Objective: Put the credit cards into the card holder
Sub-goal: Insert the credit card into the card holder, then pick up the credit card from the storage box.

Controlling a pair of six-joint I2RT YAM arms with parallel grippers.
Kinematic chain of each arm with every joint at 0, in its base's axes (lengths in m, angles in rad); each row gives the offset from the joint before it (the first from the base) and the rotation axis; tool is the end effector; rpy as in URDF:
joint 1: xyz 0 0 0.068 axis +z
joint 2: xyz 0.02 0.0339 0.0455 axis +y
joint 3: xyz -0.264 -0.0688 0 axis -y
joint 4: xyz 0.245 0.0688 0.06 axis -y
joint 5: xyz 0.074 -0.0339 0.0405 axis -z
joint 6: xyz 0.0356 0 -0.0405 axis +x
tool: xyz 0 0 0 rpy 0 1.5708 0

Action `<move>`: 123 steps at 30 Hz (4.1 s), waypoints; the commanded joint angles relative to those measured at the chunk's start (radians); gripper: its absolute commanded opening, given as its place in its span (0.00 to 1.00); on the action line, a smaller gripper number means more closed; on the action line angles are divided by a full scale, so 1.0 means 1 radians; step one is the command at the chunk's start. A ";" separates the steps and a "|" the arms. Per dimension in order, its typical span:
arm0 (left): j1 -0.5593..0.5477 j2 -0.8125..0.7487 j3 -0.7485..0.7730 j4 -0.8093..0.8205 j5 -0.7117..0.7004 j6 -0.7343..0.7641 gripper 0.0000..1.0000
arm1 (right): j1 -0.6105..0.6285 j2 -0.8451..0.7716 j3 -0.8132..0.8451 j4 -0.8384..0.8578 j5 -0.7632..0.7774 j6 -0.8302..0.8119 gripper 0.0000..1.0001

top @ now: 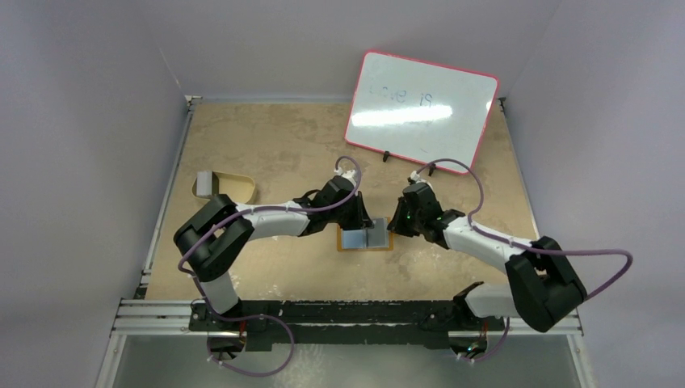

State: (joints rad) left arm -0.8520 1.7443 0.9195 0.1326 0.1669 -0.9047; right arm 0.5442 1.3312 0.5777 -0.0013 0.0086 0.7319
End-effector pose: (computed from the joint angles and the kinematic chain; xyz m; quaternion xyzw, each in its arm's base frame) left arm 0.2325 -0.2748 0.1647 0.0117 0.9025 -0.3744 0.2125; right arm 0.2200 0.1328 0.1710 0.0877 0.9137 0.2332 0.3211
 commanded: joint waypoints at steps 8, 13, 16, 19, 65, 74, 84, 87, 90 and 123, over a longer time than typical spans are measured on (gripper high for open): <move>0.032 -0.107 0.118 -0.232 -0.184 0.149 0.18 | -0.001 -0.186 0.098 -0.163 0.095 -0.062 0.32; 0.192 -0.200 0.126 -0.417 -0.261 0.253 0.26 | -0.001 -0.218 0.117 -0.116 0.044 -0.112 0.42; 0.288 -0.267 0.154 -0.556 -0.353 0.347 0.30 | 0.000 -0.234 0.132 -0.109 0.039 -0.135 0.44; 0.391 -0.303 0.188 -0.665 -0.405 0.461 0.36 | -0.001 -0.240 0.136 -0.093 0.018 -0.150 0.46; 0.898 0.088 0.444 -0.848 -0.882 0.727 0.35 | -0.001 -0.233 0.121 -0.069 -0.085 -0.181 0.48; 0.898 0.086 0.448 -0.848 -0.857 0.734 0.26 | -0.001 -0.224 0.124 -0.073 -0.083 -0.188 0.48; 0.895 0.060 0.463 -0.866 -0.863 0.729 0.18 | -0.001 -0.219 0.124 -0.072 -0.091 -0.189 0.48; 0.891 0.053 0.465 -0.873 -0.866 0.727 0.17 | 0.000 -0.221 0.122 -0.074 -0.090 -0.190 0.48; 0.887 0.040 0.466 -0.875 -0.860 0.727 0.16 | 0.001 -0.222 0.119 -0.075 -0.093 -0.191 0.48; 0.872 -0.380 0.067 -0.380 0.354 0.221 0.00 | -0.006 -0.048 0.121 -0.046 -0.030 -0.117 0.48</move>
State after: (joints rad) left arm 0.0319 1.4361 1.1019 -0.5114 0.2005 -0.4538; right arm 0.5430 1.2579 0.6621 -0.0544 -0.0761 0.6067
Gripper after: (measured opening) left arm 0.007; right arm 0.478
